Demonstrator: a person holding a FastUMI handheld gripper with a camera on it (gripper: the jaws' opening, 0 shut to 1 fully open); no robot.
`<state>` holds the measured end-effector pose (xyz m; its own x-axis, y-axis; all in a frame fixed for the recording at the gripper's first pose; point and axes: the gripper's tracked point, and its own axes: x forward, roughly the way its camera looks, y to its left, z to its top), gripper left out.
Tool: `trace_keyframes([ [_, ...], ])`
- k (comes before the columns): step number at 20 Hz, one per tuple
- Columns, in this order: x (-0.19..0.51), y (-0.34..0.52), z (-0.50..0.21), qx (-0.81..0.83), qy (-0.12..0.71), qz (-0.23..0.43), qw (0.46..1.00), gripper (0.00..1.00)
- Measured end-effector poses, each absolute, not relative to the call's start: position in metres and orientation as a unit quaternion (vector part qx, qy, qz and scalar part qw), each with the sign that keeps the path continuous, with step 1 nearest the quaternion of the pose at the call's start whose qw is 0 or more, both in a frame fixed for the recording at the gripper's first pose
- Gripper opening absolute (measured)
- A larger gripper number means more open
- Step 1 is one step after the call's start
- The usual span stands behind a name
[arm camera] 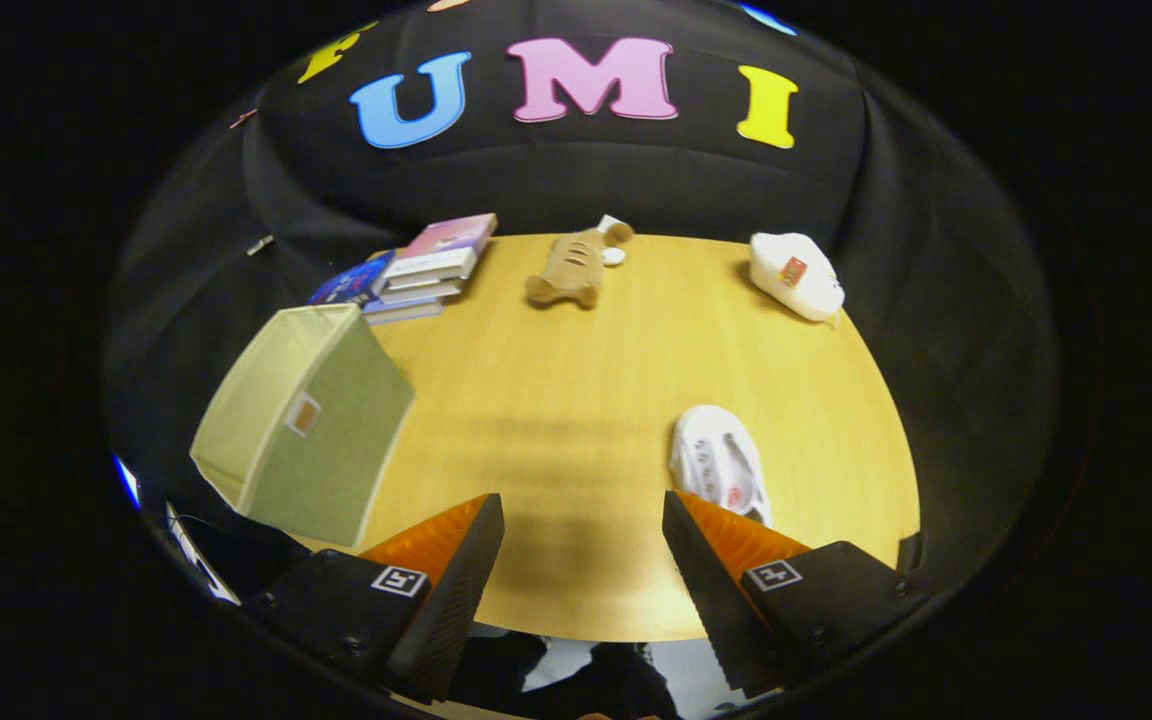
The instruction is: Open the storage box then place both shoes into the box .Put the left shoe in first, then the right shoe, with the right side of both shoes facing outward in a uniform manner.
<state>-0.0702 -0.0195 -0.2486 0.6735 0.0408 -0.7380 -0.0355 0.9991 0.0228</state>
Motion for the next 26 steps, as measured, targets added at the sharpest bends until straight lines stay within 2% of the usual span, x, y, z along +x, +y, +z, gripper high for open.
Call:
trace_keyframes([
  [3, -0.081, -0.079, -0.271, -0.022, 0.422, 0.010, 0.906, 0.99],
  [8, -0.095, -0.137, -0.314, -0.056, 0.451, 0.034, 0.890, 0.99],
  [12, -0.087, -0.163, -0.349, -0.052, 0.478, 0.027, 0.876, 0.99],
  [19, -0.045, -0.159, -0.374, 0.016, 0.480, 0.019, 0.877, 0.97],
  [20, -0.045, -0.149, -0.377, 0.040, 0.485, 0.025, 0.873, 0.86],
  [23, -0.042, -0.141, -0.381, 0.070, 0.487, 0.015, 0.870, 0.40],
  [26, -0.045, -0.150, -0.377, 0.085, 0.490, 0.000, 0.868, 0.23],
])
